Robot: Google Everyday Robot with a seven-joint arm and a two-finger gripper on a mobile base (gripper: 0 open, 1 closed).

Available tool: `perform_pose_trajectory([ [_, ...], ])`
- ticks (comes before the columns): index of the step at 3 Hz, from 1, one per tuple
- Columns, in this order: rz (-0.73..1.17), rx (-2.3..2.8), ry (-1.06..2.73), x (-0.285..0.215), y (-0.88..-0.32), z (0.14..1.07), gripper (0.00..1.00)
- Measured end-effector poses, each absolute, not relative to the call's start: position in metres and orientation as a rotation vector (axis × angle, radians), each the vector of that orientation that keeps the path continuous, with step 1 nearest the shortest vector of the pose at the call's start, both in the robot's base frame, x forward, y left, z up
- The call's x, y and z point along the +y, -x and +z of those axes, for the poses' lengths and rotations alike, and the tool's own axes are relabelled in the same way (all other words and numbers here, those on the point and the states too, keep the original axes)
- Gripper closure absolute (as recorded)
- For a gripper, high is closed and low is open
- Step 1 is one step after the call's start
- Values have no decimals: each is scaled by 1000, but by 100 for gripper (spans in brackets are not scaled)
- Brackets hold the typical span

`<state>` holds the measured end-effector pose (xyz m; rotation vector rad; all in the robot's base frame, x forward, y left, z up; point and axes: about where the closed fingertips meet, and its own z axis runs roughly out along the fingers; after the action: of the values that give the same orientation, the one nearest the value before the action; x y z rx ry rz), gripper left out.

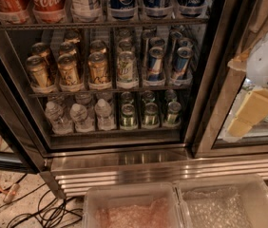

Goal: Pick 7up can from middle shelf of fridge

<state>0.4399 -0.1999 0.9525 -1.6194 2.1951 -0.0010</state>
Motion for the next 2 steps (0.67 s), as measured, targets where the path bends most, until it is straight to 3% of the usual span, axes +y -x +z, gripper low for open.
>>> perform_pose_trajectory([
  [2,36,2181,1675,-179,-444,938,0],
])
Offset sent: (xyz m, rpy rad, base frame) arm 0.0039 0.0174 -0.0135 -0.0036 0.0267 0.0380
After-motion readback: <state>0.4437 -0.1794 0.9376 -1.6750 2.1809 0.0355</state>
